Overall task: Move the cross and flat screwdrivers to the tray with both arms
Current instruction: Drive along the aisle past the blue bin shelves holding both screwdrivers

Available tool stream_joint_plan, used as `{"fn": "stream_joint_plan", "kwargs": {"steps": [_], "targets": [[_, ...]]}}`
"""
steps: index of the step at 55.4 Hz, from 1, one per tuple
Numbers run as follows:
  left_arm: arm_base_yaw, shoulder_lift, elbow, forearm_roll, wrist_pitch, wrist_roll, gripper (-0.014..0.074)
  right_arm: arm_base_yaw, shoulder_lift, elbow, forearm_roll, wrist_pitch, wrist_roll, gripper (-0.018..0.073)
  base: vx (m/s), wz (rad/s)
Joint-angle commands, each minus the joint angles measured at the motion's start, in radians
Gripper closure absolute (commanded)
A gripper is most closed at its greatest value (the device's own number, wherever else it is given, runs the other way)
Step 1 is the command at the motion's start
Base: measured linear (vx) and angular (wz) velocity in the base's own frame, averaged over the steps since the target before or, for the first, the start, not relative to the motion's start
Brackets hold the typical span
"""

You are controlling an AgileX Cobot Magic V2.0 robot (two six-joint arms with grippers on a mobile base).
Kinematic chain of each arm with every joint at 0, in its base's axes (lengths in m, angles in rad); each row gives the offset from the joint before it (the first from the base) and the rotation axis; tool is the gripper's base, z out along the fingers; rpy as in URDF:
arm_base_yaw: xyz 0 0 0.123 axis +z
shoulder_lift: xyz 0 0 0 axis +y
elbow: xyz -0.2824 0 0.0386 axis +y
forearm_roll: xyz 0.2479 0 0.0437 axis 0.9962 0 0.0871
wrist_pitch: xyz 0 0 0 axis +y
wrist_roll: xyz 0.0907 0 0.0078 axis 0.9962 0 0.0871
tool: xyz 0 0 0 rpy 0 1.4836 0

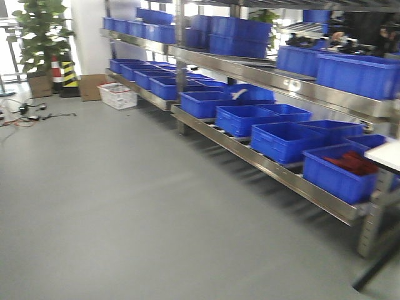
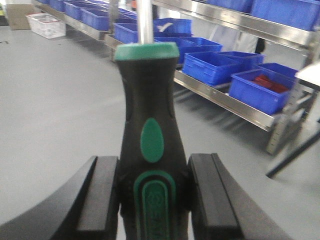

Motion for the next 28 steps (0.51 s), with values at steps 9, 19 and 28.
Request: {"fn": "stream_joint_plan", "kwargs": {"steps": [9, 19, 28], "targets": [[-0.005, 0.008, -0.026, -0.01, -0.092, -0.001, 0.0599, -0.003, 0.012, -0.028, 0.012, -0.093, -0.005, 0.0567, 0.55, 0.39], [-0.005, 0.008, -0.026, -0.01, -0.092, -0.001, 0.0599, -0.003, 0.012, -0.028, 0.012, -0.093, -0.005, 0.0567, 0.56, 0.33], [-0.005, 0.008, -0.026, -0.01, -0.092, -0.001, 0.0599, -0.003, 0.012, -0.028, 0.012, -0.093, -0.005, 0.0567, 0.57, 0.28]]}}
